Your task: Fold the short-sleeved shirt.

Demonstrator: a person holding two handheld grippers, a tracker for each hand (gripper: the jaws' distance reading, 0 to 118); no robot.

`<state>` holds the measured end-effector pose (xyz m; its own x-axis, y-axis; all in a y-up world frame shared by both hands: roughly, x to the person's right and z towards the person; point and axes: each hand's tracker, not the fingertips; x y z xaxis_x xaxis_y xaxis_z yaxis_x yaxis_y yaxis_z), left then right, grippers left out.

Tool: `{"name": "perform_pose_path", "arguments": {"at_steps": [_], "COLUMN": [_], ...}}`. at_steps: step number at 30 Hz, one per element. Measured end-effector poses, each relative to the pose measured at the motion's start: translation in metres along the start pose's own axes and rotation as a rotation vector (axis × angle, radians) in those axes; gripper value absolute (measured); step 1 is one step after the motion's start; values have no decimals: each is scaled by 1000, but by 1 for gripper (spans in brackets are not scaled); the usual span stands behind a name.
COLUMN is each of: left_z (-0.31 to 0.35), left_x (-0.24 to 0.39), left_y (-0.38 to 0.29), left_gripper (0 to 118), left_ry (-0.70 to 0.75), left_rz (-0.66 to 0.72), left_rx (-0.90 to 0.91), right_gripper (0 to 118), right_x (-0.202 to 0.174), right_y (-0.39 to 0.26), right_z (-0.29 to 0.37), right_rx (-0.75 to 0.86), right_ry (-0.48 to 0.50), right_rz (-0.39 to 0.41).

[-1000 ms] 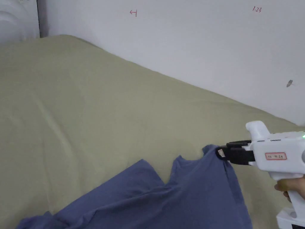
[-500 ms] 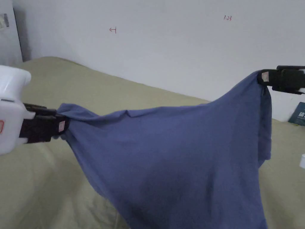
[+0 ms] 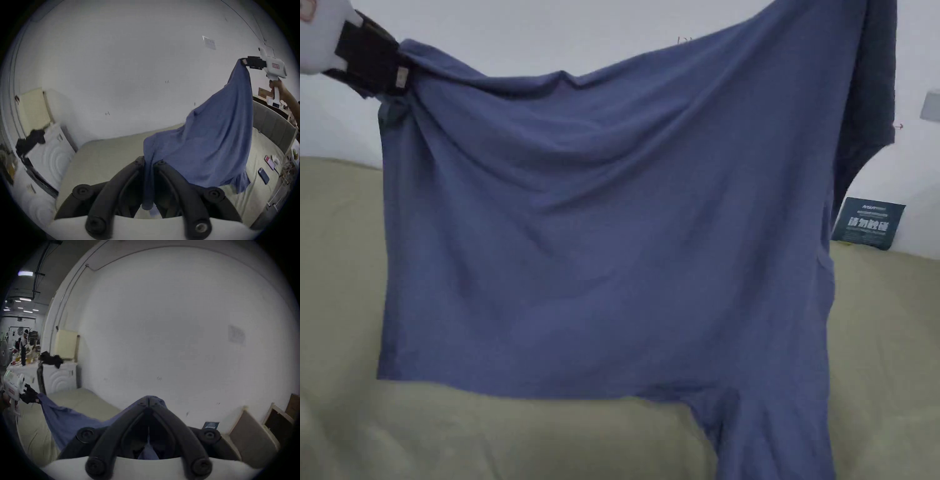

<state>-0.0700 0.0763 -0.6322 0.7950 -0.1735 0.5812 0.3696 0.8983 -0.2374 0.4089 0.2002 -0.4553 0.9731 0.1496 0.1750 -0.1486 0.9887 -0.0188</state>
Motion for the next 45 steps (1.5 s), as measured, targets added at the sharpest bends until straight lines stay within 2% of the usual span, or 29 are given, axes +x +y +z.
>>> {"name": "perform_pose_path", "arguments": {"at_steps": [4, 9, 11, 16, 21, 22, 24, 29, 33, 41, 45], "left_z": [-3, -5, -5, -8, -4, 0, 11, 46, 73, 135, 167], "left_x": [-8, -15, -16, -14, -9, -8, -7, -5, -5, -11, -12], "left_y": [46, 66, 58, 11, -47, -58, -82, -141, -187, -259, -291], "left_gripper": [9, 9, 9, 9, 9, 9, 9, 9, 9, 9, 9], "left_ry": [41, 56, 53, 2, -40, -43, -69, -102, -133, -183, -221], "left_rz": [-26, -57, -66, -79, -60, -59, -39, -18, -16, 73, 117], "left_rx": [70, 133, 149, 127, 68, 61, 41, -7, -57, -114, -122], "right_gripper": [0, 0, 0, 0, 0, 0, 0, 0, 0, 0, 0], "right_x": [18, 28, 25, 4, -24, -29, -36, -49, -65, -84, -90], "right_y": [35, 42, 31, -22, -86, -97, -119, -162, -182, -215, -243], "right_z": [-9, -2, 4, 21, 47, 54, 68, 112, 152, 226, 260], "right_rx": [79, 121, 114, 22, -61, -67, -102, -168, -208, -282, -355], "right_ry": [-77, -54, -31, 54, 161, 152, 189, 282, 329, 398, 368], "right_rz": [3, -19, 2, 61, 2, -2, -4, -69, -54, -127, -193]}}
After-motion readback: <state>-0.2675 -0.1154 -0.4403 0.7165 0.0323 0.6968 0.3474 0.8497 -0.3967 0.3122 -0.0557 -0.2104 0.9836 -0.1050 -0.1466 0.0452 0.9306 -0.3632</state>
